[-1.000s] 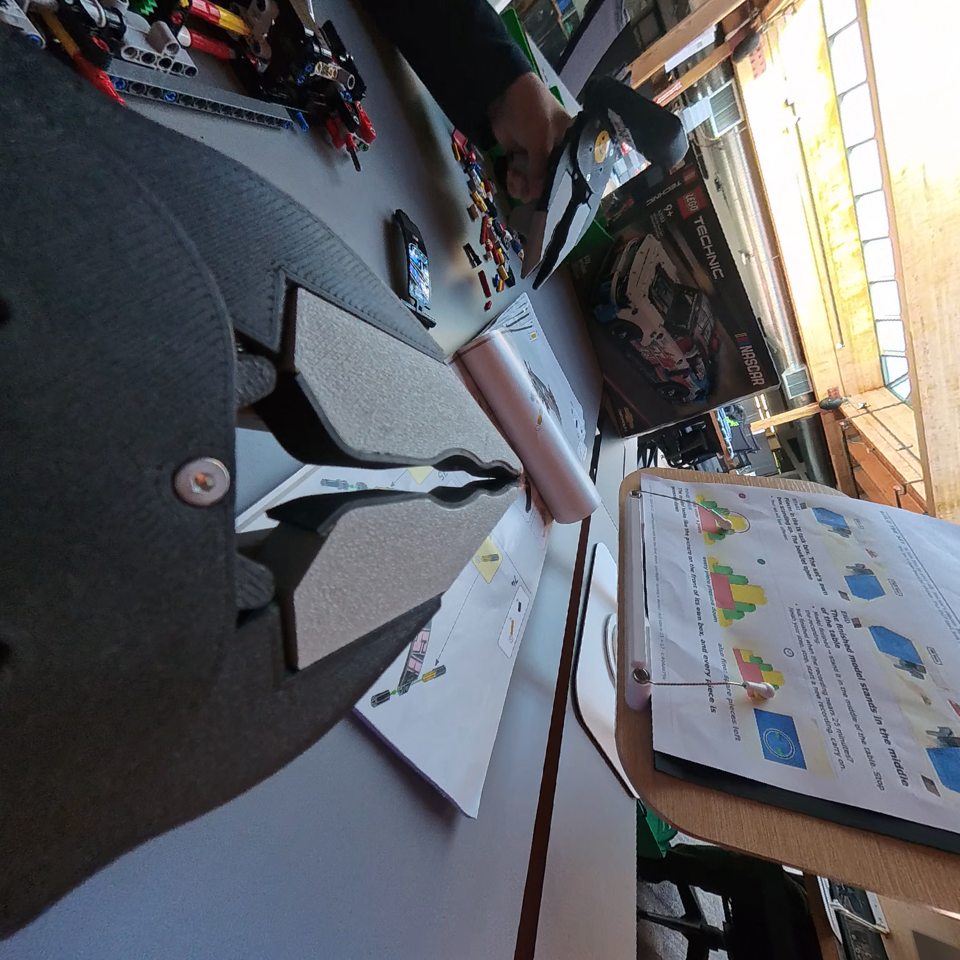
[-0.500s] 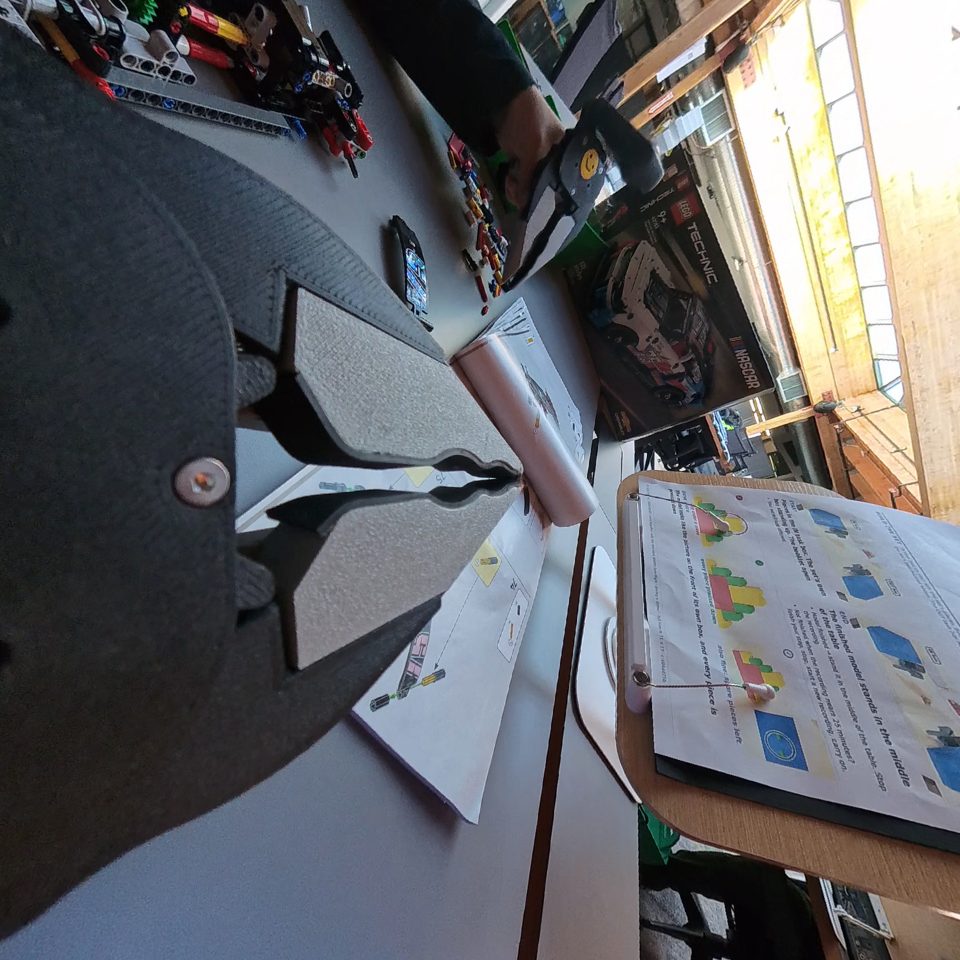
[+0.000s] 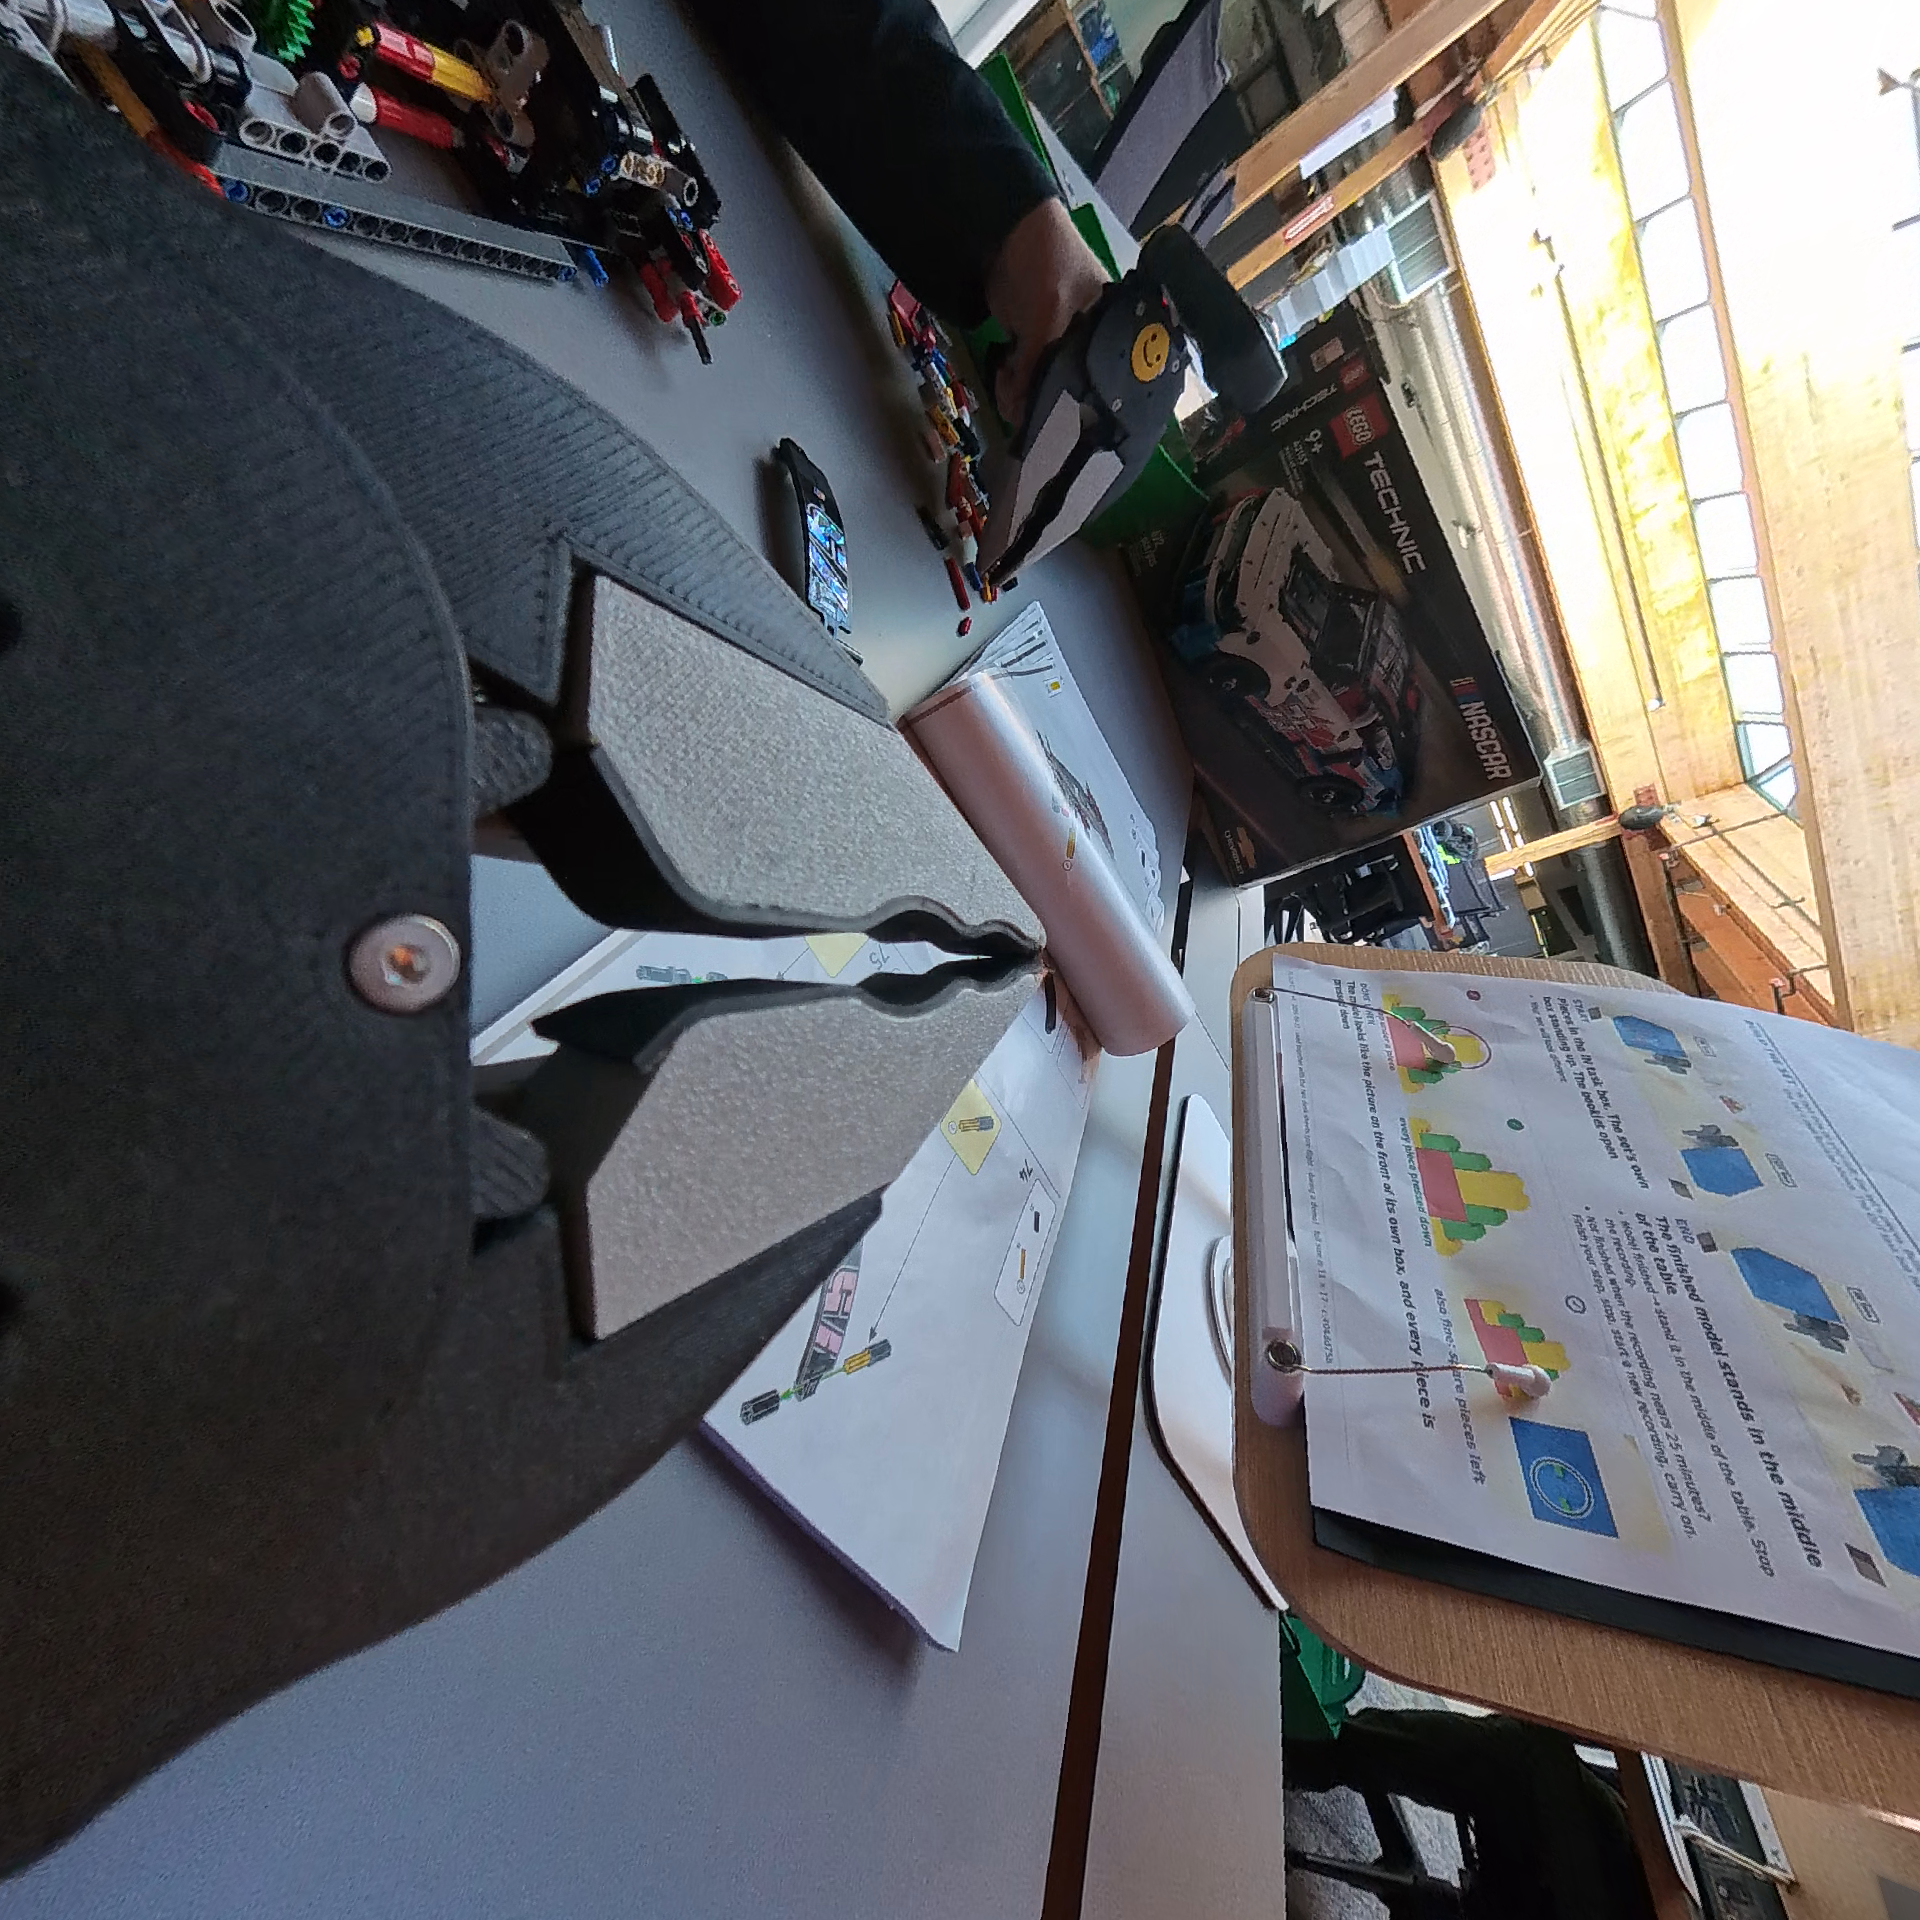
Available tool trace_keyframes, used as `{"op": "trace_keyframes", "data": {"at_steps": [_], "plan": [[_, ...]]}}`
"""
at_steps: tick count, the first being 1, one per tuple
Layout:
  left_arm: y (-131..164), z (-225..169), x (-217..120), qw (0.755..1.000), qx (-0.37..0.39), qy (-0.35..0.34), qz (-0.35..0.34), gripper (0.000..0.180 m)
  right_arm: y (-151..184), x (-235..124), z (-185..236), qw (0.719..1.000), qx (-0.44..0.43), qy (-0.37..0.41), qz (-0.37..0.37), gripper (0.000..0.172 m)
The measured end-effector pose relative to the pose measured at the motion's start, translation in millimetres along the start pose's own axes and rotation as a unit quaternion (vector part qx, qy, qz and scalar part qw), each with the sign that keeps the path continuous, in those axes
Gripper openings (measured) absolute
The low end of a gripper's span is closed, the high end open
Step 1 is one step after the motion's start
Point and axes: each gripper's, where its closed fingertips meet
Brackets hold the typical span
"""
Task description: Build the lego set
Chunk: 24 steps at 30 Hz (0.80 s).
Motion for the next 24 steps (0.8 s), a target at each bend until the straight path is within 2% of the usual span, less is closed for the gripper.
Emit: {"op": "trace_keyframes", "data": {"at_steps": [10,12,14,17,19,21,24], "plan": [[-6,1,-5,1.0,-0.011,-0.001,-0.012,0.001,0,0,0,1.0,0.002,0.0,-0.001,0.0],[-14,8,-23,0.999,-0.023,-0.018,-0.032,0.001,0,0,0,1.0,0.002,-0.001,-0.001,0.0],[-23,20,-57,0.996,-0.04,-0.056,-0.059,0.001,-1,0,0,1.0,0.004,-0.002,-0.003,0.0],[-36,14,-114,0.989,-0.051,-0.086,-0.109,0.001,-1,0,1,1.0,0.004,-0.002,-0.003,0.0],[-36,7,-143,0.985,-0.044,-0.116,-0.116,0.001,-1,0,1,1.0,0.002,-0.001,-0.003,0.0],[-38,-7,-158,0.983,-0.038,-0.129,-0.122,0.001,-1,-1,1,1.0,0.001,0.001,-0.005,0.0],[-48,-36,-160,0.986,-0.025,-0.109,-0.126,0.0,-2,-2,0,1.0,-0.001,0.004,-0.008,0.0]]}}
Point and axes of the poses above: each gripper's, where its closed fingertips meet, x out along the fingers, y out of its underside, z = x × y across the jaws, and after that the axes turned 3 degrees about -z, right-handed
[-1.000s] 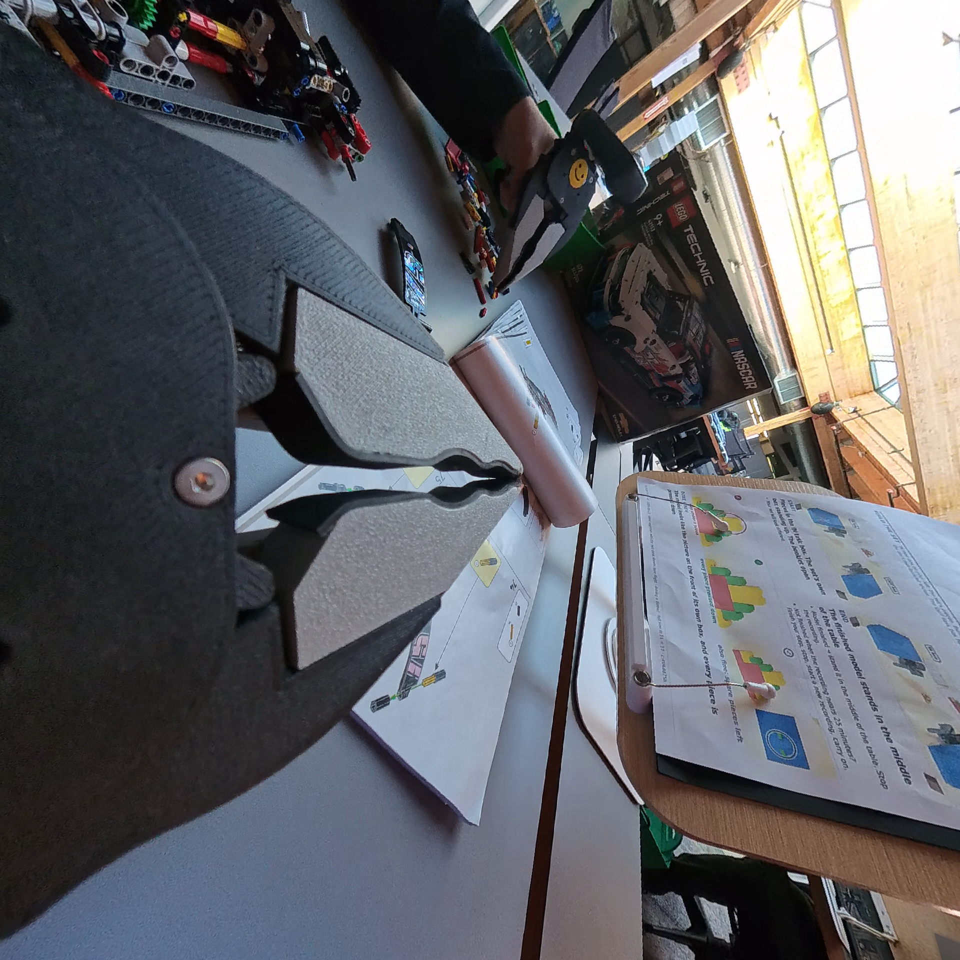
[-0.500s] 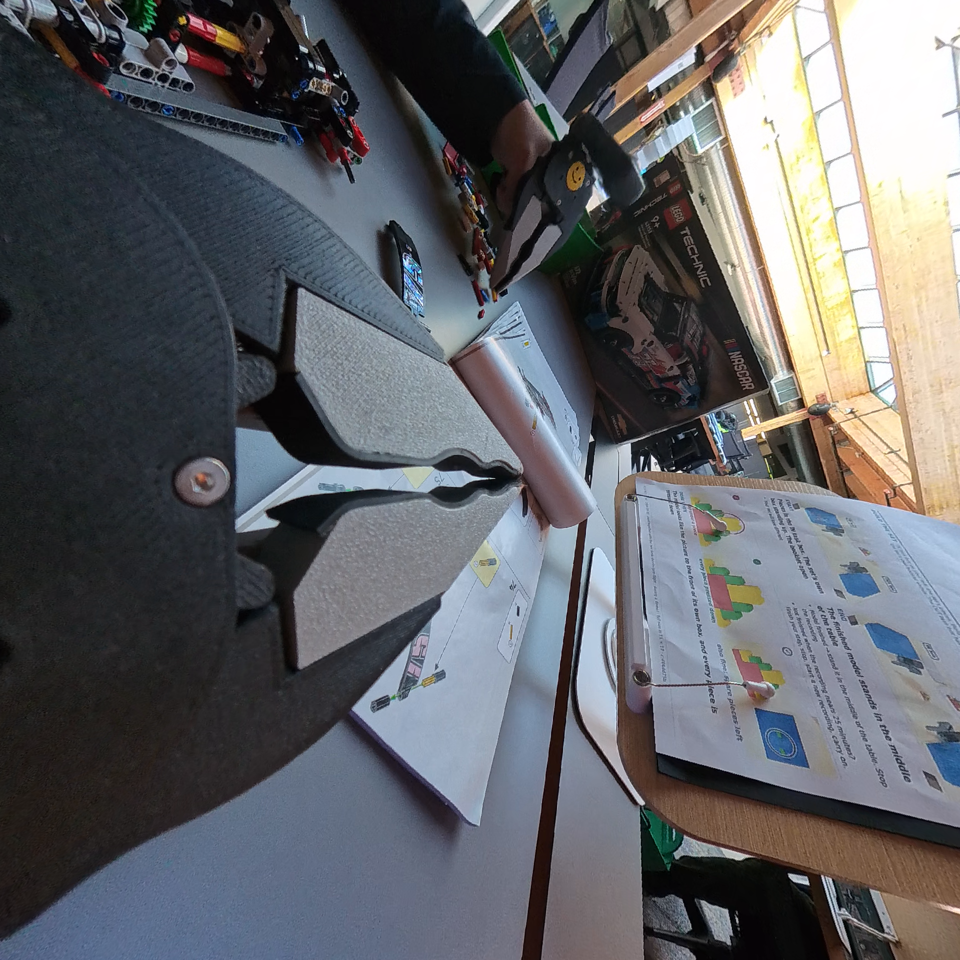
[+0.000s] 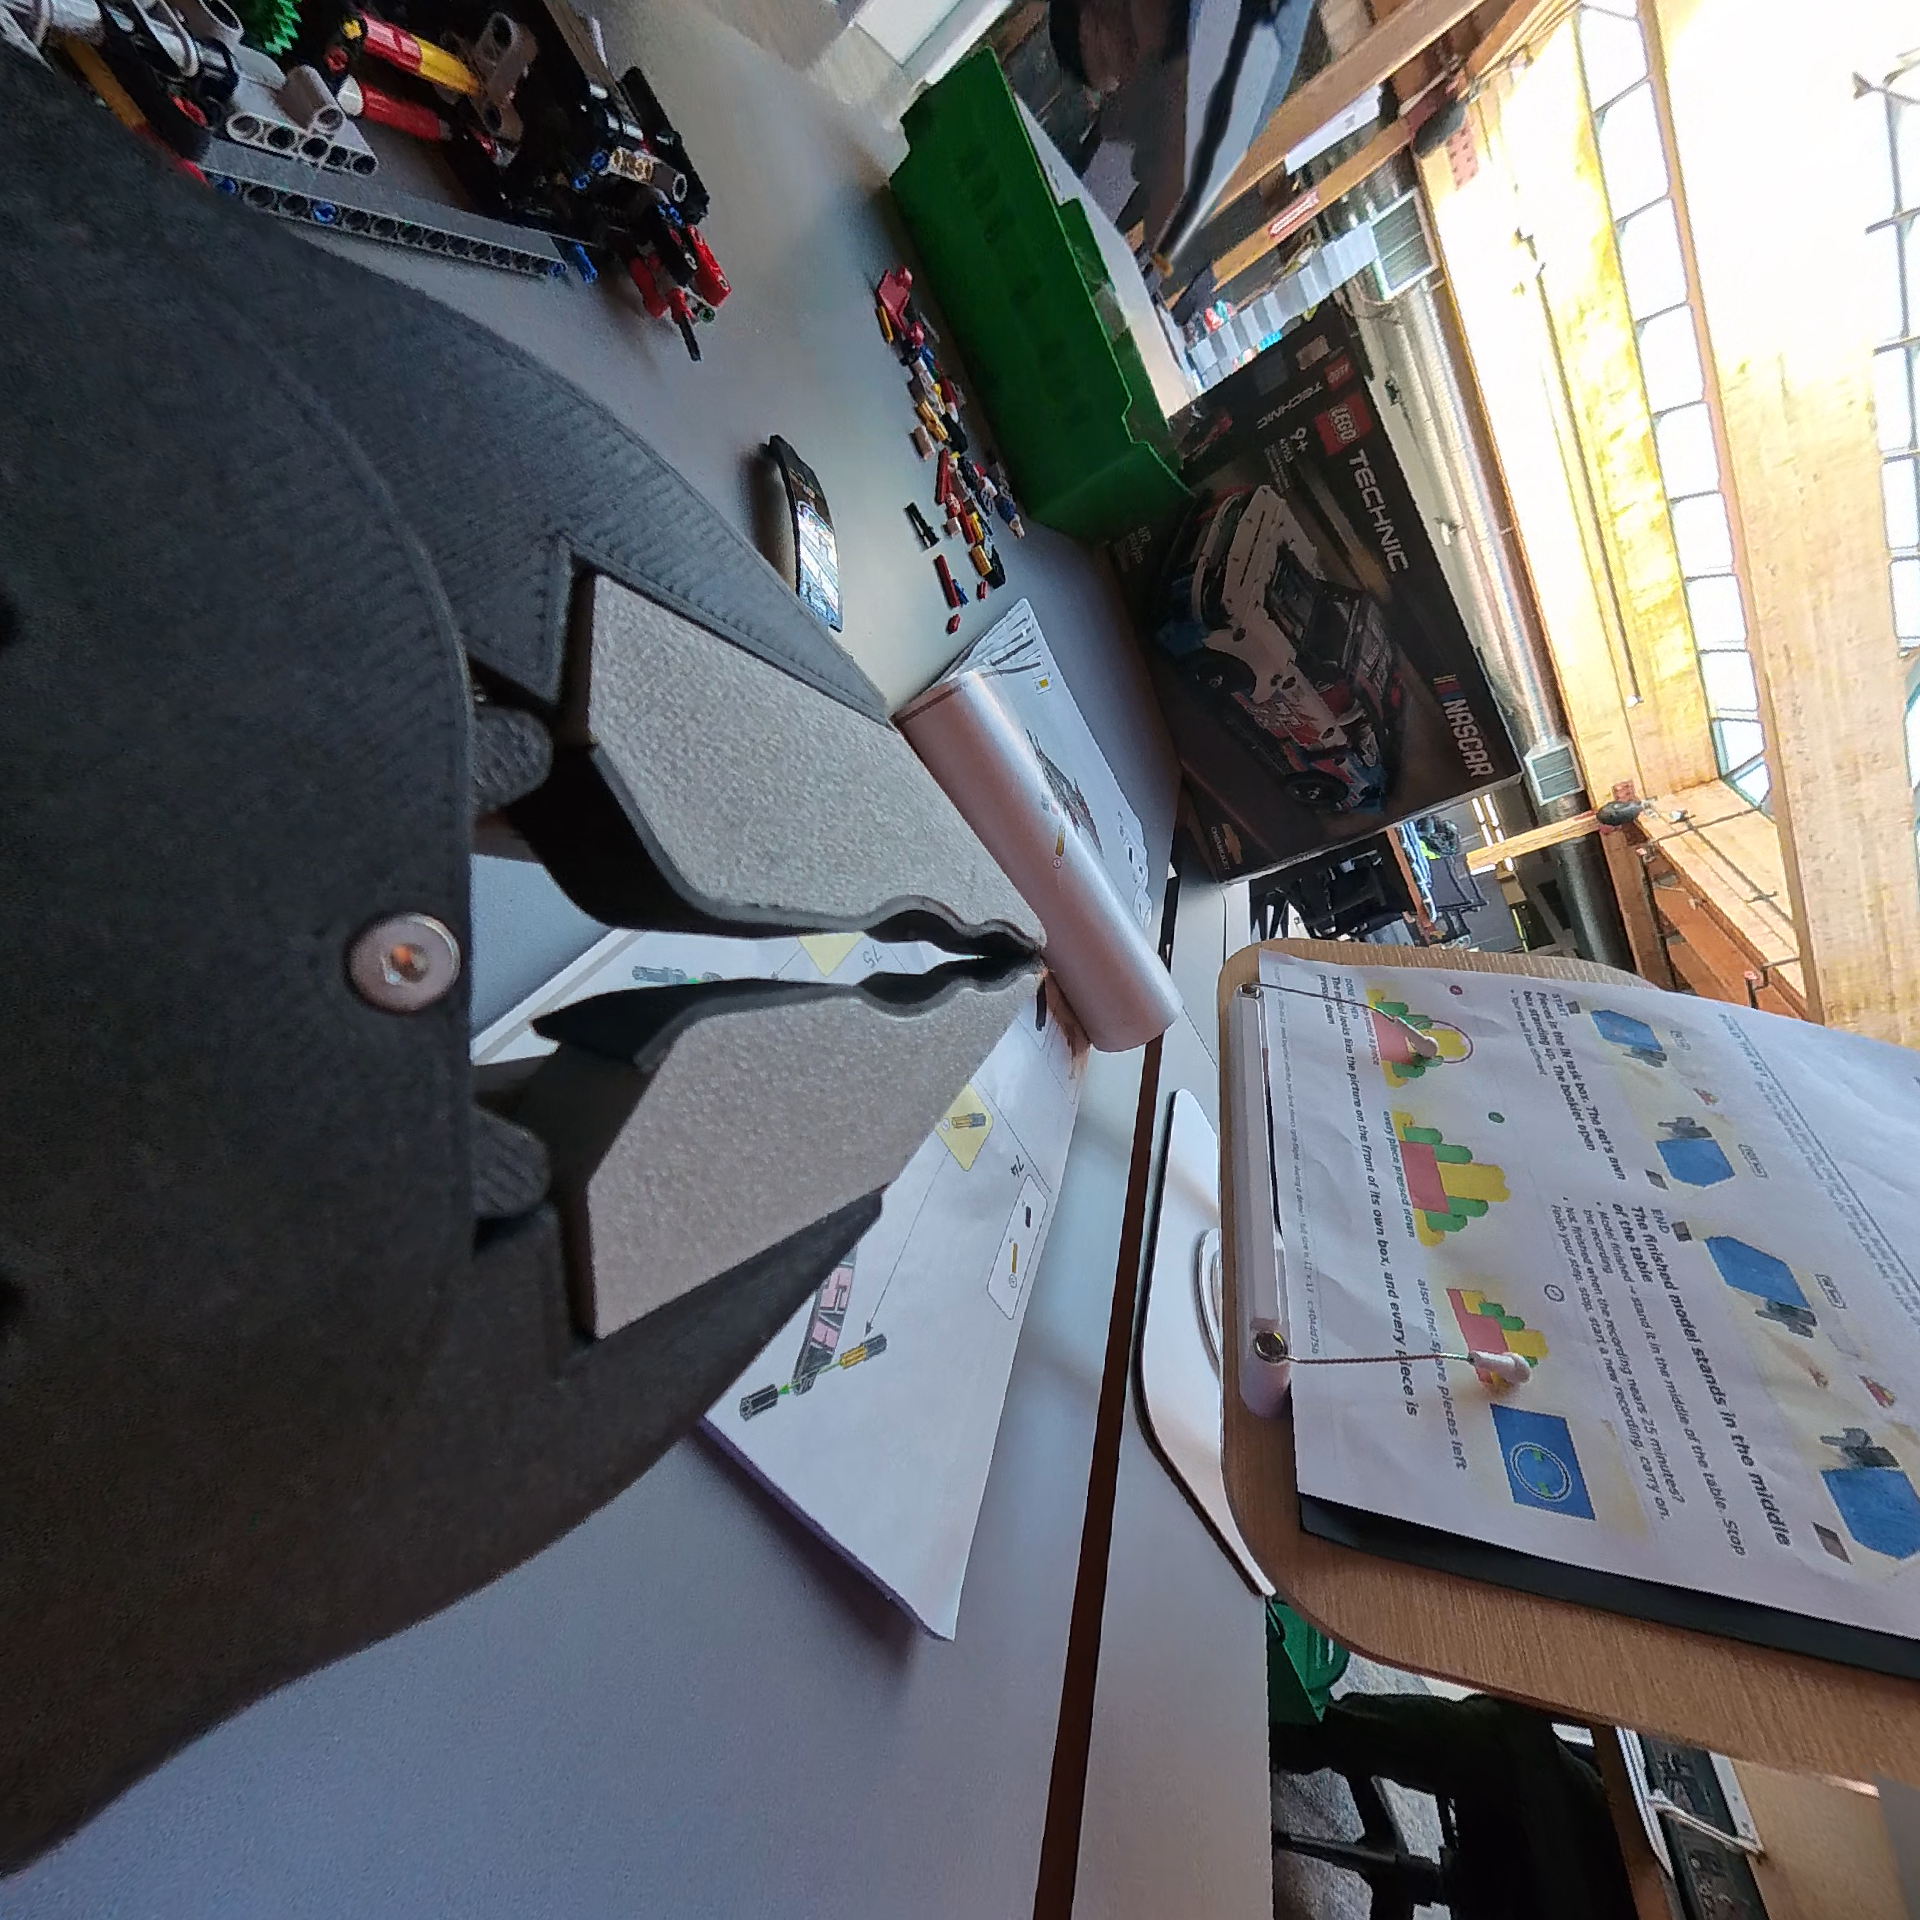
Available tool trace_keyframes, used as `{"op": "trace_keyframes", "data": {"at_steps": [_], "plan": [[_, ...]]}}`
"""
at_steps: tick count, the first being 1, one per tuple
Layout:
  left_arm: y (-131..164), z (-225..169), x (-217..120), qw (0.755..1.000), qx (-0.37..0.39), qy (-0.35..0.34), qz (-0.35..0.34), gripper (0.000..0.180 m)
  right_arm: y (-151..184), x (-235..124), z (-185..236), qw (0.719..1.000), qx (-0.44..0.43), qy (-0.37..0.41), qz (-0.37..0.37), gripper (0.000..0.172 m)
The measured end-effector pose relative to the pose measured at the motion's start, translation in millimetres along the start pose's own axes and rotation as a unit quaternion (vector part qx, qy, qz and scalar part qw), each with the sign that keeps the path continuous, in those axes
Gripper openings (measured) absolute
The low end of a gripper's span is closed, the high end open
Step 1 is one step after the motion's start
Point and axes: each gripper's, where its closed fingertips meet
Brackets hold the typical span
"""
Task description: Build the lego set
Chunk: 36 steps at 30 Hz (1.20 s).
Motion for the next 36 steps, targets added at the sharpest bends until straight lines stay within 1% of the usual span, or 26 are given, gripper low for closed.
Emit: {"op": "trace_keyframes", "data": {"at_steps": [3,5,7,10,13,14,15,16,22,23,25,29,32,36], "plan": [[-3,-28,15,0.999,0.024,0.022,0.011,0.0,0,-1,-1,1.0,-0.003,0.006,-0.001,0.0],[-3,-53,34,0.998,0.022,0.064,0.016,0.001,-1,-2,-2,1.0,-0.005,0.008,-0.002,0.0],[5,-72,59,0.995,0.027,0.086,0.037,0.001,-1,-3,-2,1.0,-0.005,0.01,-0.003,0.0],[28,-94,97,0.99,0.042,0.105,0.087,0.001,-1,-3,-2,1.0,-0.005,0.009,-0.003,0.0],[63,-110,132,0.98,0.048,0.125,0.148,0.001,0,-2,-1,1.0,-0.006,0.005,0.001,0.0],[62,-110,139,0.982,0.046,0.119,0.137,0.002,0,-2,0,1.0,-0.006,0.003,0.001,0.0],[59,-118,140,0.982,0.036,0.141,0.124,0.001,1,-1,0,1.0,-0.006,0.001,0.002,0.0],[61,-120,140,0.979,0.03,0.147,0.137,0.001,1,0,1,1.0,-0.005,0.0,0.004,0.0],[59,-120,141,0.979,0.024,0.157,0.13,0.002,3,2,2,1.0,-0.002,-0.007,0.009,0.0],[59,-121,140,0.978,0.02,0.165,0.128,0.004,2,2,2,1.0,-0.001,-0.007,0.009,0.0],[58,-125,138,0.975,0.009,0.183,0.125,0.014,2,2,1,1.0,0.0,-0.007,0.008,0.0],[60,-117,137,0.977,0.015,0.169,0.132,0.027,3,2,2,1.0,0.0,-0.008,0.01,0.0],[57,-113,133,0.978,0.022,0.162,0.126,0.028,3,3,2,1.0,-0.001,-0.009,0.011,0.0],[41,-105,120,0.982,0.011,0.163,0.094,0.028,3,2,2,1.0,0.003,-0.01,0.01,0.0]]}}
Point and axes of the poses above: each gripper's, where its closed fingertips meet, x out along the fingers, y out of its underside, z = x × y across the jaws, and after that the axes turned 3 degrees about -z, right-handed
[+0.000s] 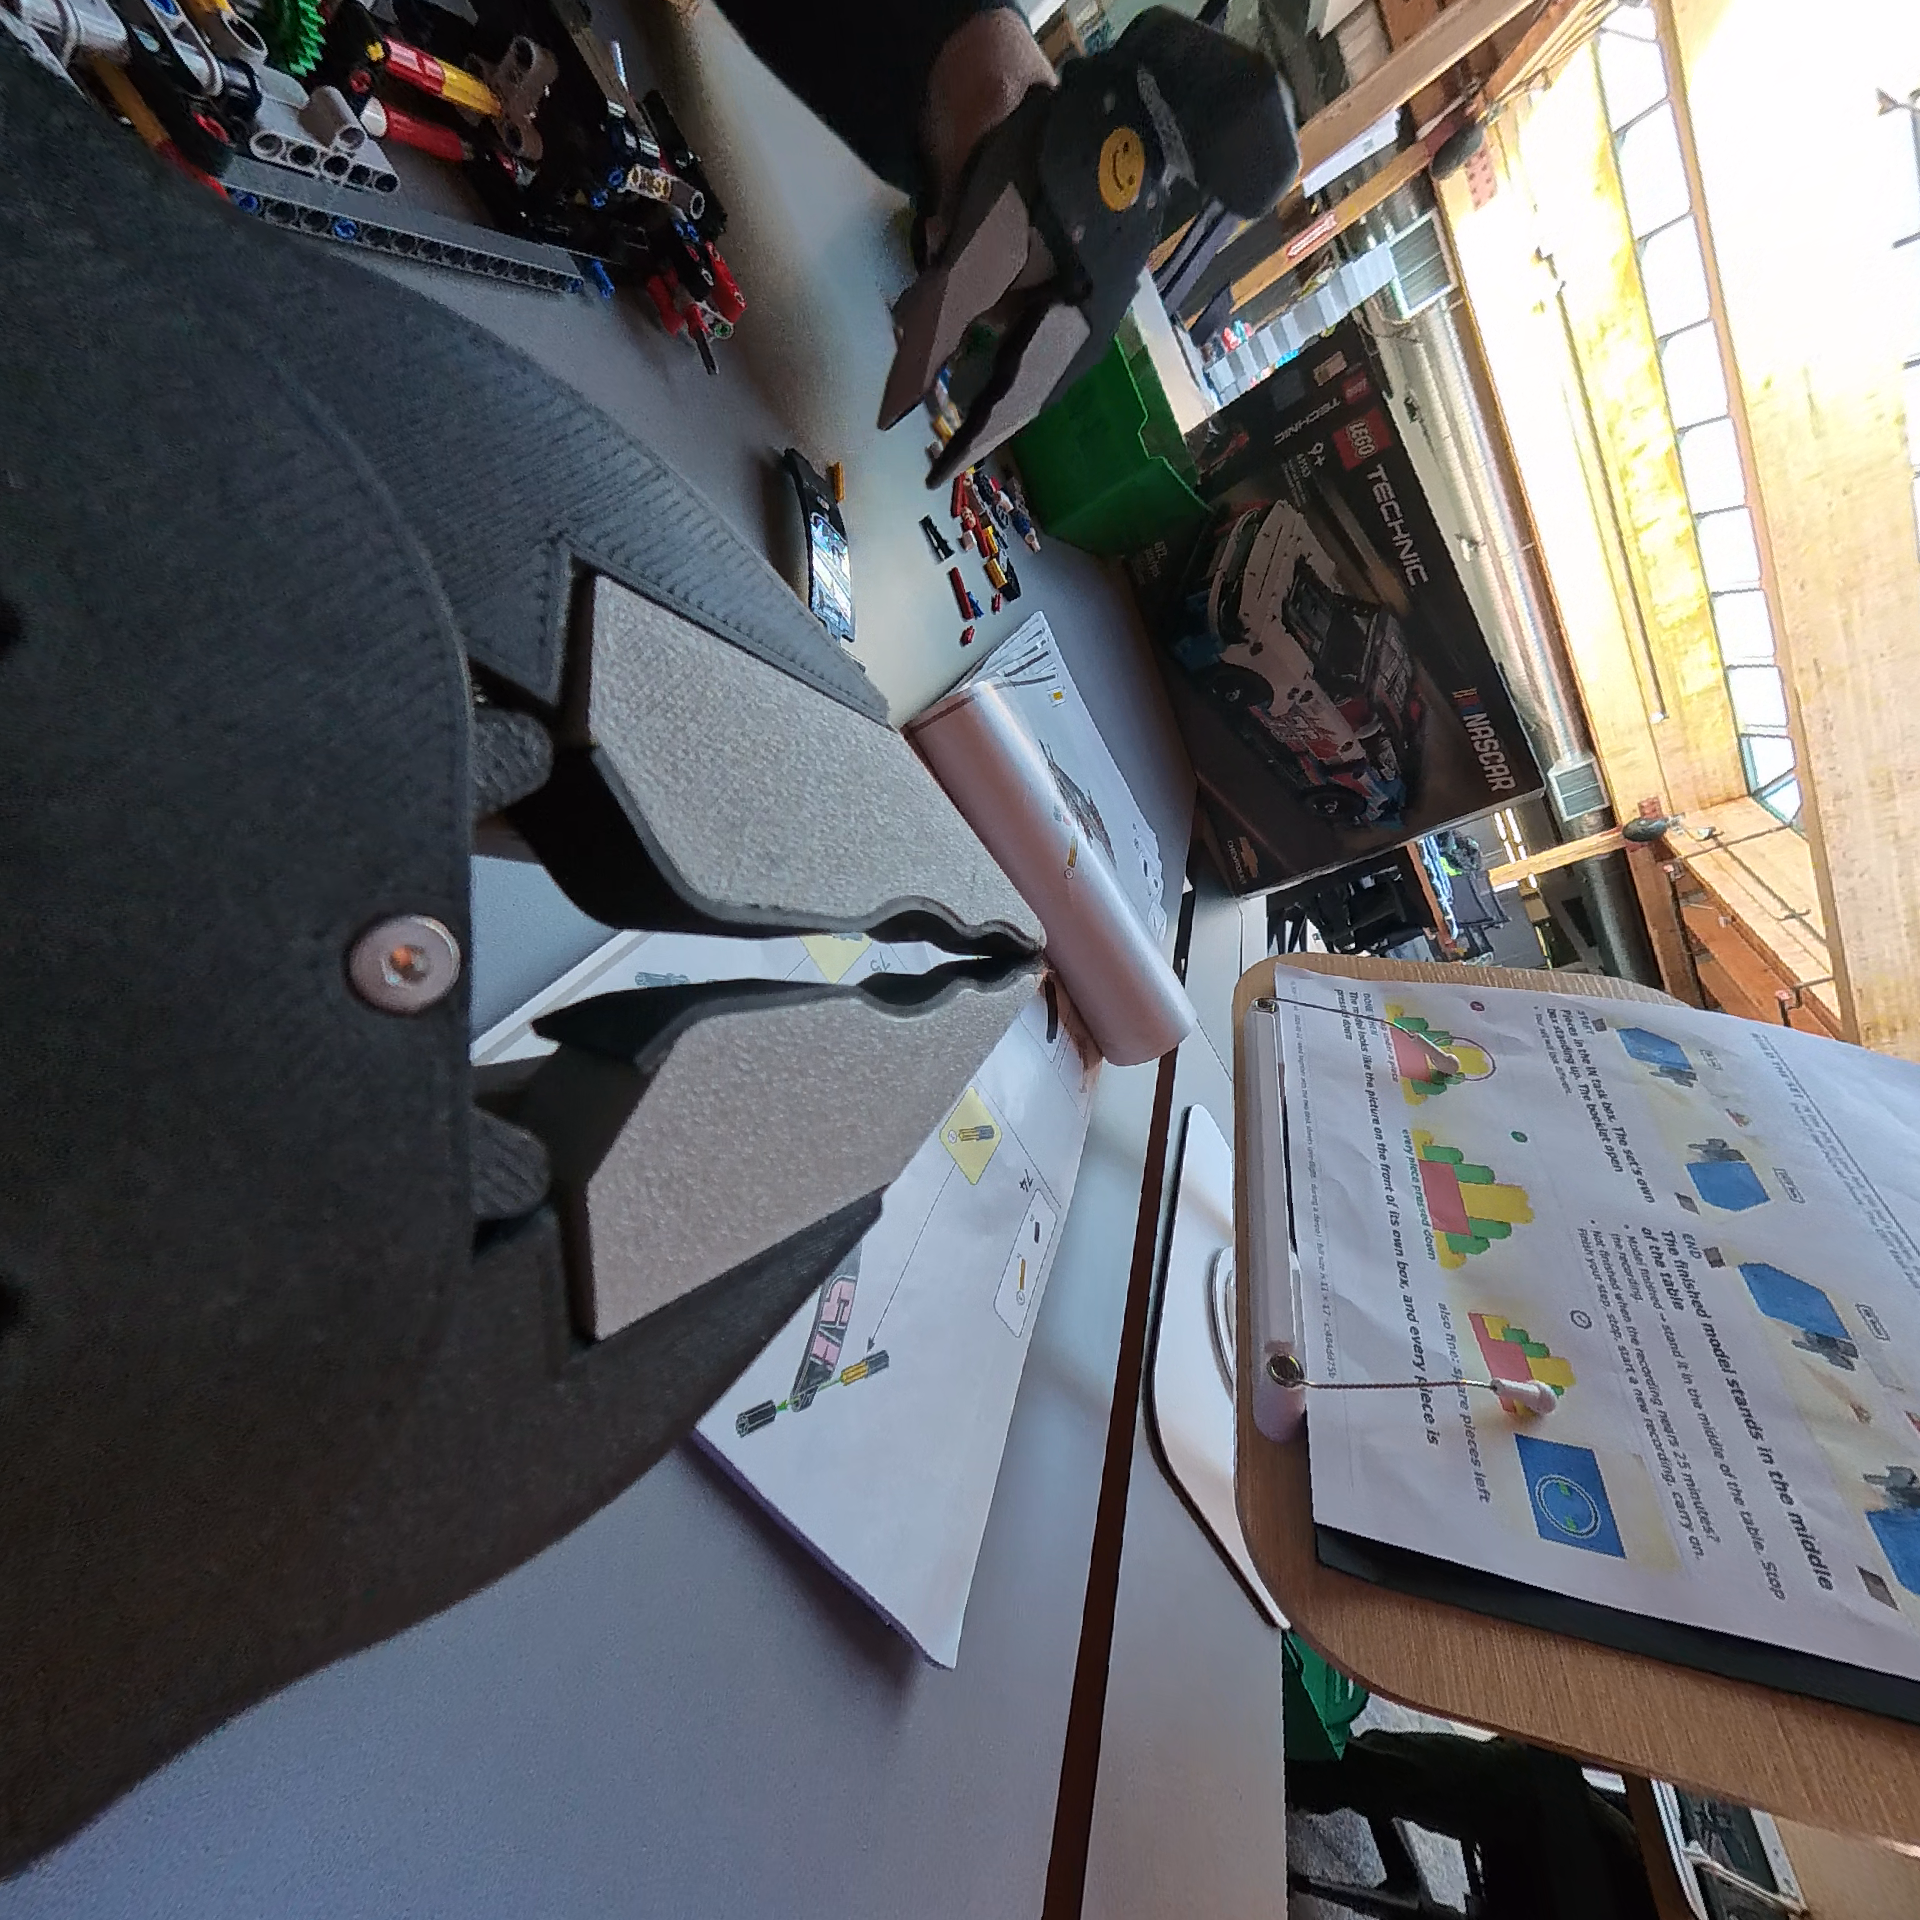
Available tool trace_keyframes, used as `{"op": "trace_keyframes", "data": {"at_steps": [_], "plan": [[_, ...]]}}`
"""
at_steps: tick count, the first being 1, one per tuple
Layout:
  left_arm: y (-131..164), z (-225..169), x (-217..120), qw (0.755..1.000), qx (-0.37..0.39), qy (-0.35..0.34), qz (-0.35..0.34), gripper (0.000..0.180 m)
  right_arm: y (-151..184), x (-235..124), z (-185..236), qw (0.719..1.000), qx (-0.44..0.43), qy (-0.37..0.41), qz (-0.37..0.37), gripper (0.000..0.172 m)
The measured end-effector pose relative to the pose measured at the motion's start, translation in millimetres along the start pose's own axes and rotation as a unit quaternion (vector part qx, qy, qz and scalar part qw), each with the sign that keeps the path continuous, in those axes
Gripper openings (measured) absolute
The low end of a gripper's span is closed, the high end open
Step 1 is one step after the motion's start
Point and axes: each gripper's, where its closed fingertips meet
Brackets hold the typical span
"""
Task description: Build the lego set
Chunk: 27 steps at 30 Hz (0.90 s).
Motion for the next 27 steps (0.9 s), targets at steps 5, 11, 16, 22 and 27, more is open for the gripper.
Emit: {"op": "trace_keyframes", "data": {"at_steps": [5,11,16,22,27], "plan": [[-22,18,-29,0.996,-0.032,-0.034,-0.071,0.027,0,0,0,1.0,0.001,0.0,0.0,0.0],[-28,55,-59,0.984,-0.079,-0.102,-0.123,0.026,0,0,0,1.0,0.001,0.0,0.0,0.0],[-27,73,-79,0.971,-0.125,-0.119,-0.166,0.026,0,0,-1,1.0,0.002,0.0,-0.001,0.0],[-35,86,-104,0.951,-0.16,-0.12,-0.235,0.027,0,0,-1,1.0,0.002,-0.001,-0.001,0.0],[-23,104,-128,0.944,-0.166,-0.158,-0.237,0.027,-1,0,-1,1.0,0.004,-0.002,-0.002,0.0]]}}
Point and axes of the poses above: each gripper's, where its closed fingertips meet, x out along the fingers, y out of its underside, z = x × y across the jaws, and after that the axes turned 3 degrees about -z, right-handed
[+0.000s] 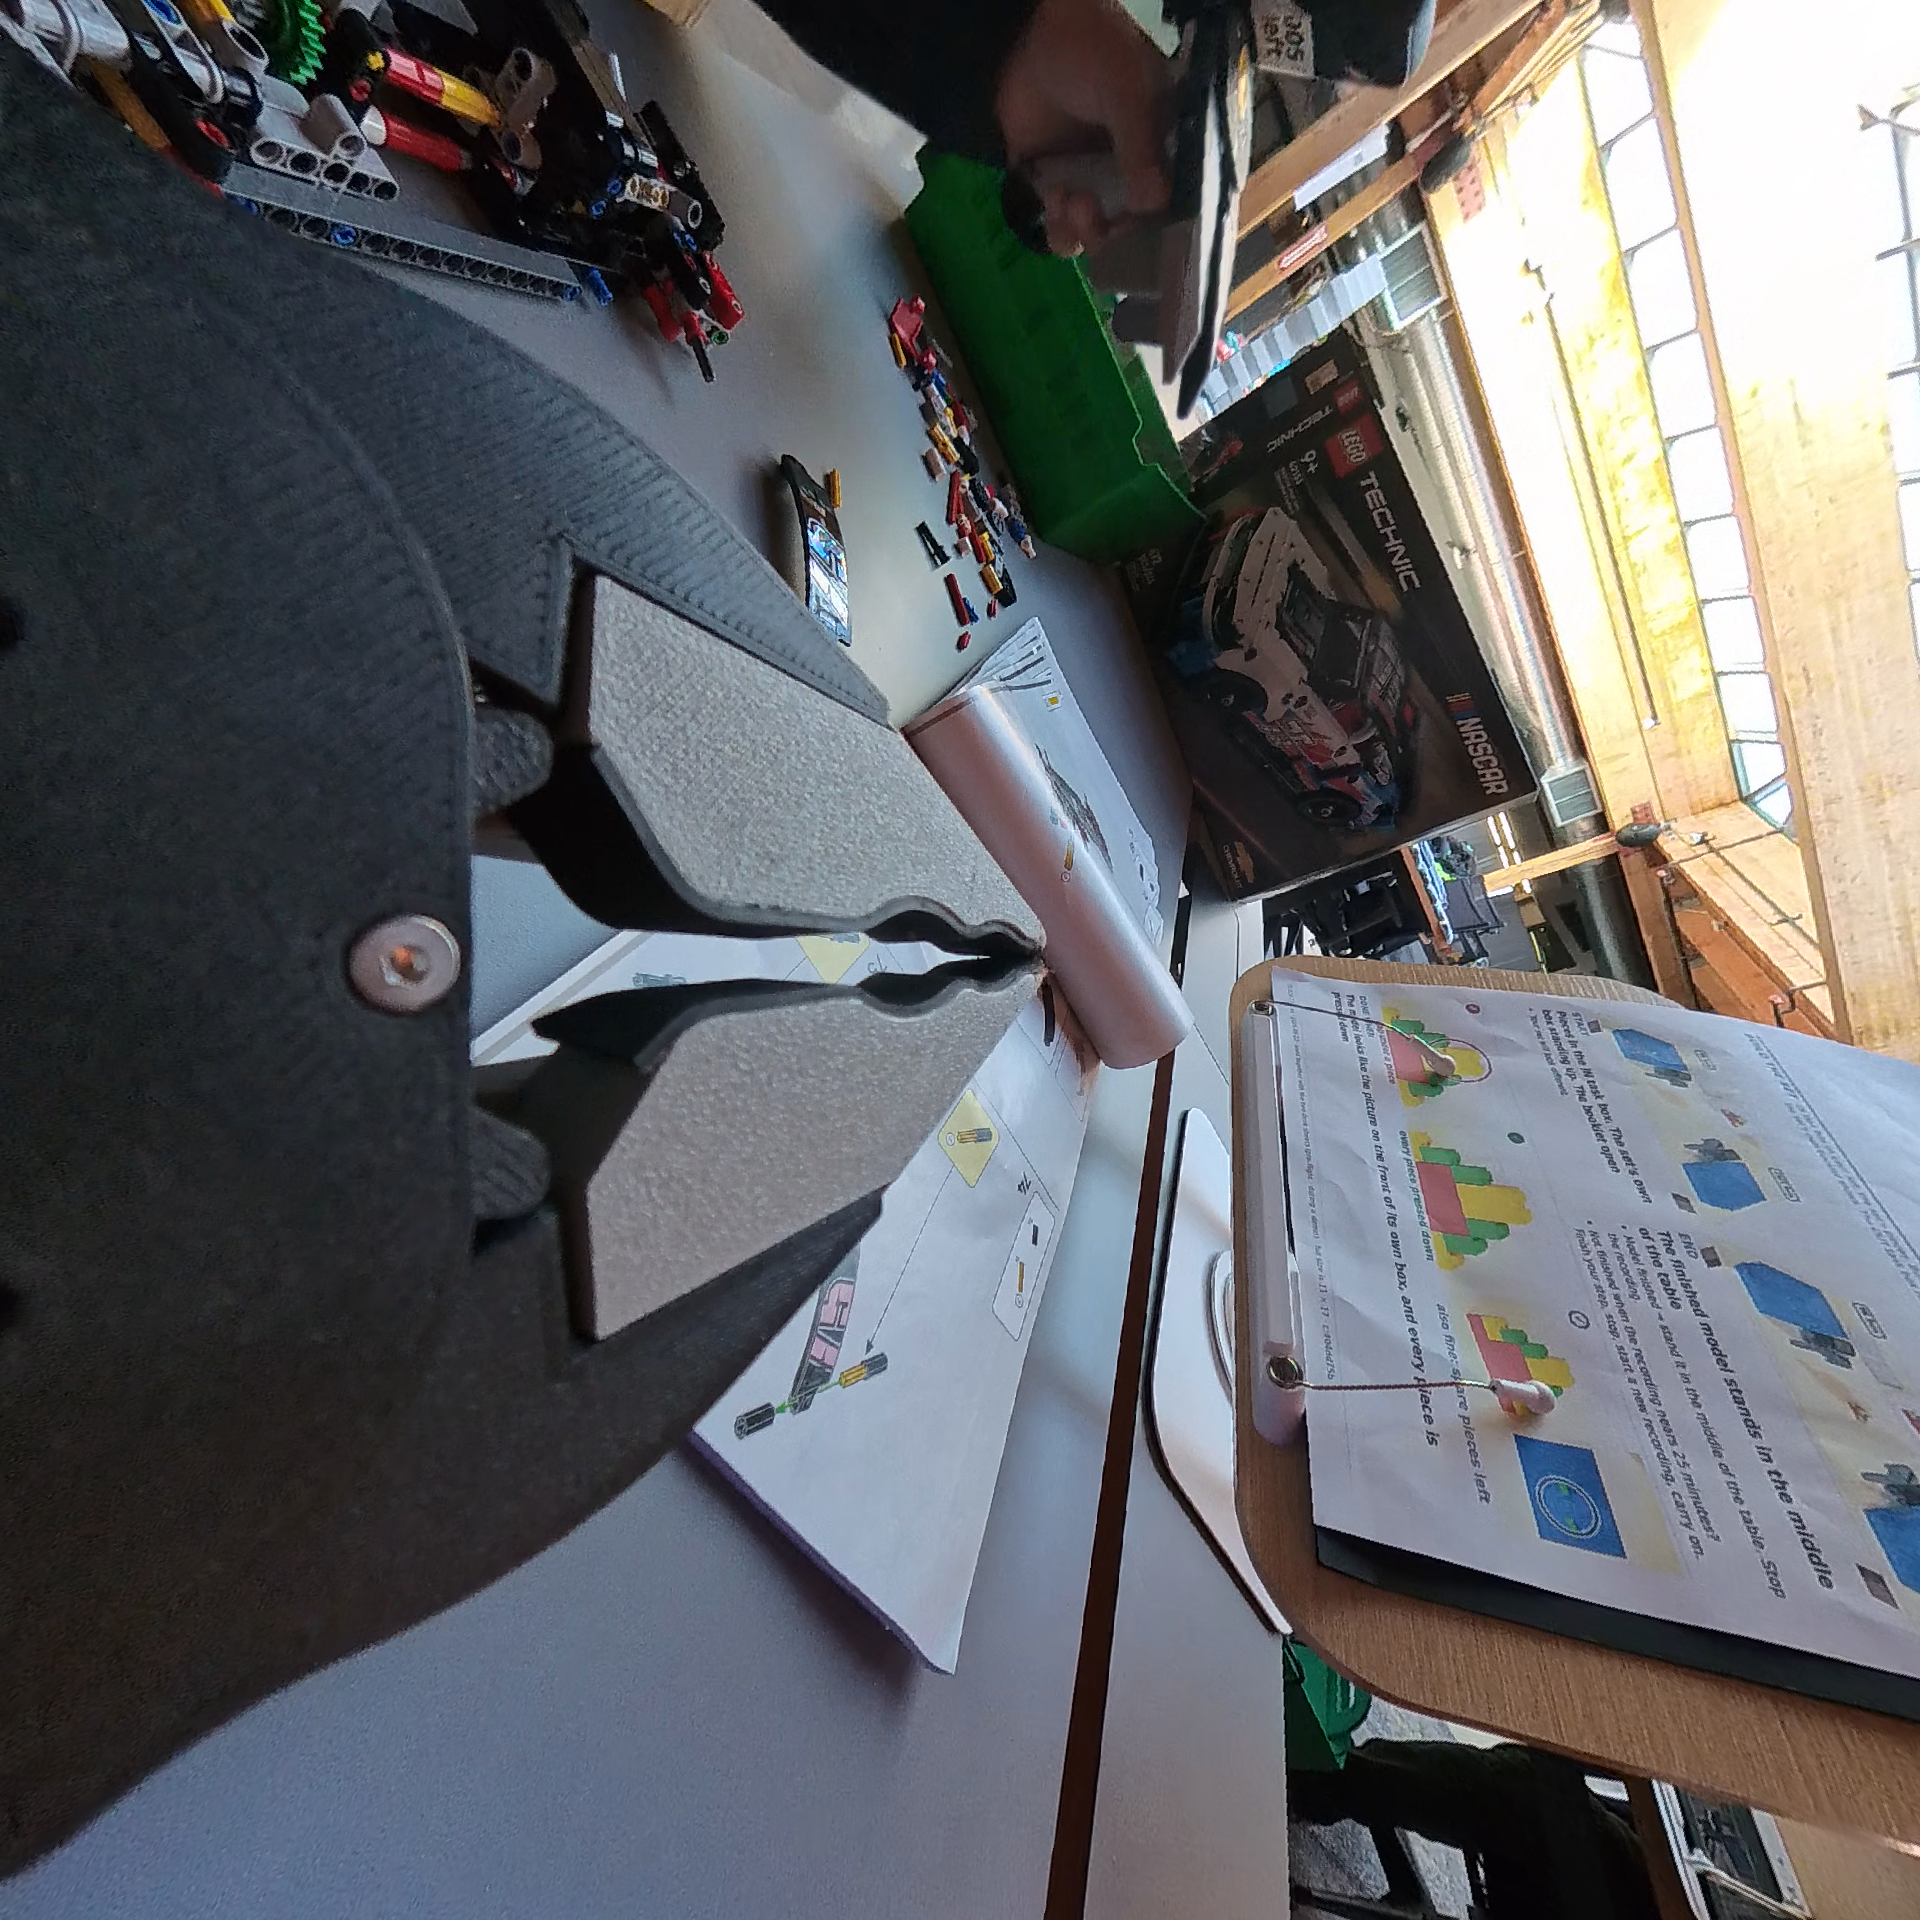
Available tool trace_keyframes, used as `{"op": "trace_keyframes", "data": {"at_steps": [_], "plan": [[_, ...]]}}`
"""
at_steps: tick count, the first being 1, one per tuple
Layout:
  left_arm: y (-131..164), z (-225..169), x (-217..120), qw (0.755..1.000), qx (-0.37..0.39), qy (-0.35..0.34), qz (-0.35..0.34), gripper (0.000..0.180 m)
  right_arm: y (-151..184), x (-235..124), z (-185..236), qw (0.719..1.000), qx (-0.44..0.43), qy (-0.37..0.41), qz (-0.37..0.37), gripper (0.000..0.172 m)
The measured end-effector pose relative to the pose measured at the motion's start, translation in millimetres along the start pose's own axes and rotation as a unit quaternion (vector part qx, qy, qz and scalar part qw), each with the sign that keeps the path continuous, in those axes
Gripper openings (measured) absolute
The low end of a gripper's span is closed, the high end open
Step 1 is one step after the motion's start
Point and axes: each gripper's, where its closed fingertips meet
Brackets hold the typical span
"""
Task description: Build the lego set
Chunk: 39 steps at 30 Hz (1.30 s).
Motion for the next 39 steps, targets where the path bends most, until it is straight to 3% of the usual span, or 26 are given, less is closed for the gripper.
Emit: {"op": "trace_keyframes", "data": {"at_steps": [9,14,23,27,33,39], "plan": [[29,38,-12,0.997,-0.055,-0.021,0.052,0.025,0,0,0,1.0,0.002,0.001,0.001,0.0],[54,18,9,0.99,-0.08,0.036,0.107,0.024,0,0,0,1.0,0.0,0.001,0.001,0.0],[116,-33,55,0.967,-0.016,0.073,0.243,0.025,1,0,1,1.0,-0.002,0.0,0.002,0.0],[127,-41,63,0.962,-0.024,0.079,0.261,0.026,1,0,1,1.0,-0.002,0.0,0.003,0.0],[128,-39,66,0.964,-0.006,0.069,0.256,0.002,1,0,2,1.0,-0.003,-0.001,0.003,0.0],[129,-41,65,0.963,0.011,0.075,0.258,0.002,1,0,1,1.0,0.0,-0.001,0.002,0.0]]}}
Point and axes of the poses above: each gripper's, where its closed fingertips meet, x out along the fingers, y out of its underside, z = x × y across the jaws, and after that the axes turned 3 degrees about -z, right-handed
